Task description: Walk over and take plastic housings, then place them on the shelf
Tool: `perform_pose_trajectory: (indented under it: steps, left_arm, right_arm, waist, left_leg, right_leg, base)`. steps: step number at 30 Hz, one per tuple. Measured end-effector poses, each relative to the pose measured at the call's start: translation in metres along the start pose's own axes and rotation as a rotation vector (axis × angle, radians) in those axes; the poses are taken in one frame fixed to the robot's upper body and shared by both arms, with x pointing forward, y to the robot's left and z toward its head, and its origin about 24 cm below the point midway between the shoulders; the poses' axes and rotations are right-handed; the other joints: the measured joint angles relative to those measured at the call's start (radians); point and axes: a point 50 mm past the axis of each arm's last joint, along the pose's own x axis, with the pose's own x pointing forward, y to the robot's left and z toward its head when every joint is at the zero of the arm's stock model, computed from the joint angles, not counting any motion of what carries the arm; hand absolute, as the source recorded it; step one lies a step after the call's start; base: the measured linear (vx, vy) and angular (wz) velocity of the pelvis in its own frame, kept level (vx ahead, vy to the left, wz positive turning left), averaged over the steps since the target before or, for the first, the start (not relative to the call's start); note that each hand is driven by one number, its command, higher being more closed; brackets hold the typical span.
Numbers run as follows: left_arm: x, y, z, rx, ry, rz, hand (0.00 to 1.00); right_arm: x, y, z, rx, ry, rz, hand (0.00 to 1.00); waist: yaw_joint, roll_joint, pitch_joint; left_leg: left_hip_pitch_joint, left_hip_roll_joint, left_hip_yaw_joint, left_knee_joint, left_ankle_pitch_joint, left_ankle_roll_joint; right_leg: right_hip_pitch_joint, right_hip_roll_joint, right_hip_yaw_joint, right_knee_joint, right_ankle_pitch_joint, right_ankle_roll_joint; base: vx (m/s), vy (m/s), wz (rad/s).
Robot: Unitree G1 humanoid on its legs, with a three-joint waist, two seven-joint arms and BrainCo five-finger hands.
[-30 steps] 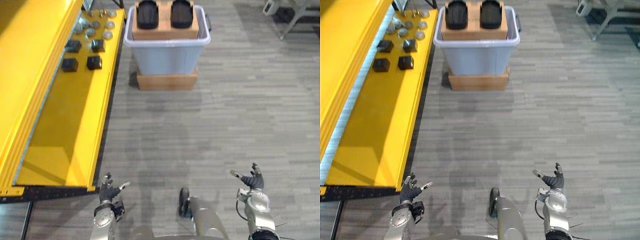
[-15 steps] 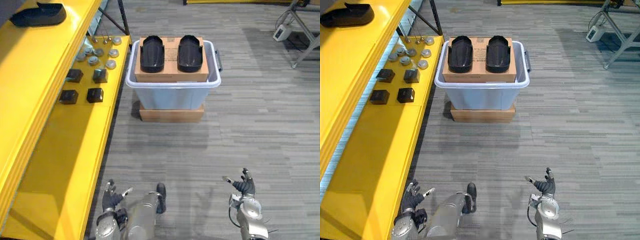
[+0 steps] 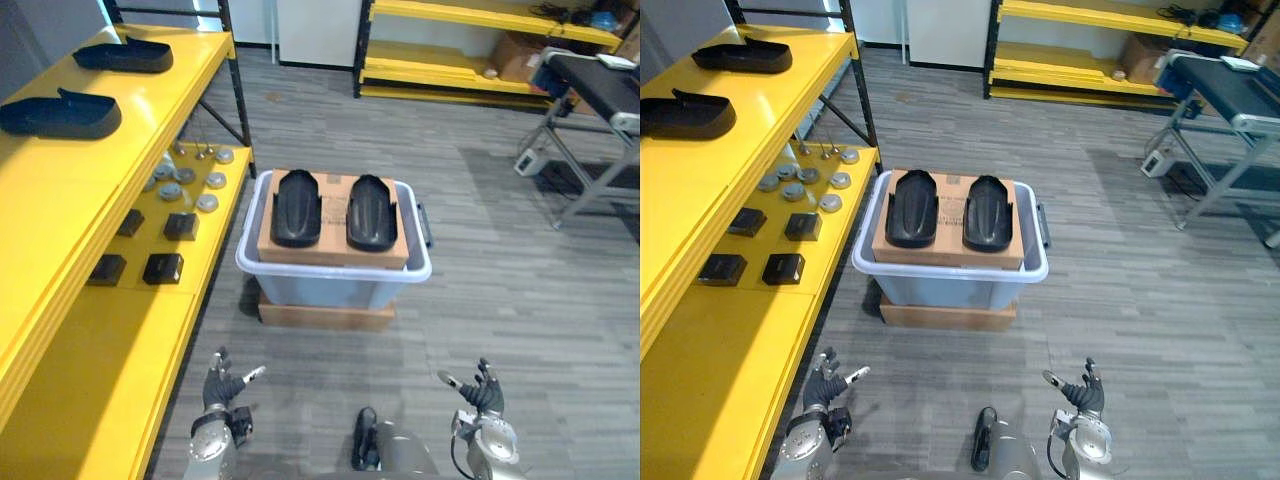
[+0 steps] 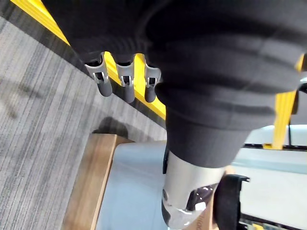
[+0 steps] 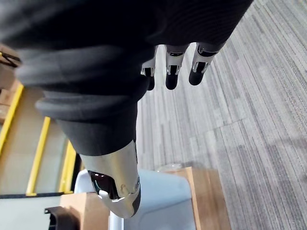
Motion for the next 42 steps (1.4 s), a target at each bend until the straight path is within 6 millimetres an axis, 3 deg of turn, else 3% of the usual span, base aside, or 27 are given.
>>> perform_pose_trajectory:
  steps: [1,2,3,5,7,9,11,12,14,18,24,29,33,42]
  left_arm:
    - [-0.001,-0.003,-0.001,-0.011,0.004,-0.002,0.00]
    - [-0.002,-0.008,-0.002,-0.030,0.007,-0.004,0.00]
    - [-0.005,-0.009,-0.004,-0.039,0.010,-0.002,0.00]
    - [-0.005,-0.009,-0.002,-0.040,0.002,-0.001,0.00]
    - [-0.008,-0.005,-0.005,-0.036,0.009,0.004,0.00]
    - [-0.011,-0.006,-0.009,-0.033,0.021,-0.010,0.00]
    - [-0.010,-0.008,-0.010,-0.023,0.027,-0.025,0.00]
    - [-0.006,-0.007,-0.005,-0.010,0.010,-0.028,0.00]
    - [-0.005,-0.005,-0.003,0.011,0.004,-0.035,0.00]
    - [-0.004,0.005,-0.005,0.050,0.011,-0.024,0.00]
    - [-0.007,0.013,-0.024,0.132,0.088,-0.025,0.00]
    - [-0.010,0.014,-0.032,0.156,0.114,-0.031,0.00]
    - [-0.012,0.011,-0.040,0.187,0.146,-0.057,0.00]
    - [-0.013,0.008,-0.041,0.202,0.145,-0.077,0.00]
  right_arm:
    - [0.000,0.000,0.001,-0.001,-0.005,0.003,0.00]
    - [-0.001,0.002,0.002,-0.005,-0.011,0.012,0.00]
    - [-0.002,0.007,0.004,0.010,-0.021,0.025,0.00]
    - [0.000,0.014,0.010,0.029,-0.036,0.042,0.00]
    - [0.003,0.021,0.017,0.048,-0.055,0.059,0.00]
    - [0.002,0.017,0.014,0.058,-0.047,0.037,0.00]
    - [0.001,0.004,0.006,0.064,-0.018,-0.011,0.00]
    - [0.000,0.001,0.002,0.080,0.002,-0.036,0.00]
    - [0.000,-0.003,0.001,0.090,0.003,-0.054,0.00]
    - [0.003,-0.006,0.006,0.091,-0.013,-0.080,0.00]
    - [0.018,-0.029,0.035,0.065,-0.106,-0.154,0.00]
    - [0.028,-0.041,0.075,0.005,-0.243,-0.196,0.00]
    - [0.031,-0.037,0.107,-0.031,-0.358,-0.194,0.00]
    - [0.040,-0.006,0.146,-0.141,-0.466,-0.132,0.00]
  waist:
    - [-0.003,0.006,0.002]
    - [-0.003,0.014,0.005]
    - [0.013,0.015,0.009]
    - [0.035,0.028,0.007]
    - [0.035,0.024,0.009]
    - [0.031,0.027,0.009]
    - [0.028,0.050,-0.004]
    - [0.027,0.016,0.004]
    - [0.028,-0.005,0.004]
    - [0.029,-0.011,0.001]
    - [0.023,-0.011,0.000]
    - [-0.002,-0.008,0.001]
    - [-0.001,-0.010,0.003]
    - [0.005,0.004,0.034]
  left_leg:
    - [-0.017,-0.003,-0.003,0.061,0.025,-0.002]
    - [-0.081,0.005,0.003,0.261,0.095,0.011]
    - [-0.174,0.050,0.018,0.480,0.103,0.012]
    - [-0.264,0.109,0.060,0.619,0.074,0.023]
    - [-0.345,0.129,0.065,0.569,0.042,0.011]
    - [-0.362,0.139,0.059,0.319,0.046,-0.005]
    - [-0.346,0.136,0.025,0.125,0.130,-0.034]
    - [-0.322,0.106,0.037,0.086,0.145,-0.018]
    - [-0.309,0.087,0.053,0.067,0.148,-0.013]
    - [-0.250,0.059,0.079,-0.009,0.159,0.000]
    - [-0.211,0.044,0.106,-0.156,0.235,-0.011]
    - [-0.200,0.033,0.108,-0.289,0.322,-0.012]
    - [-0.202,0.015,0.112,-0.351,0.367,-0.004]
    - [-0.226,-0.026,0.053,-0.429,0.416,0.005]
  right_leg:
    - [0.023,-0.003,-0.015,-0.005,-0.006,-0.003]
    - [0.111,0.001,-0.033,-0.064,-0.018,-0.002]
    - [0.203,0.019,-0.030,-0.140,-0.026,-0.008]
    - [0.278,0.047,-0.004,-0.209,-0.036,-0.015]
    - [0.309,0.045,0.019,-0.244,-0.036,-0.014]
    - [0.348,0.039,0.031,-0.262,-0.055,0.017]
    - [0.362,0.047,0.031,-0.258,-0.083,0.061]
    - [0.364,0.019,0.034,-0.257,-0.086,0.068]
    - [0.365,-0.004,0.046,-0.257,-0.088,0.073]
    - [0.377,-0.030,0.083,-0.264,-0.079,0.088]
    - [0.342,-0.040,0.135,-0.288,-0.059,0.112]
    - [0.291,-0.032,0.161,-0.298,-0.032,0.110]
    - [0.256,-0.037,0.186,-0.301,-0.023,0.112]
    - [0.215,-0.063,0.184,-0.333,-0.004,0.146]
  base:
    - [0.50,-0.186,0.46]
    - [0.39,-0.119,0.39]
    - [0.45,-0.113,0.23]
    - [0.42,-0.057,-0.31]
    - [0.30,-0.001,-0.42]
    - [0.25,0.096,-0.30]
    - [0.25,0.169,0.08]
    - [0.24,0.152,0.17]
    - [0.17,0.115,-0.03]
    - [0.10,0.068,-0.09]
    - [0.01,-0.030,-0.14]
    - [-0.06,-0.012,-0.07]
    - [-0.10,0.024,-0.07]
    - [-0.10,0.044,0.06]
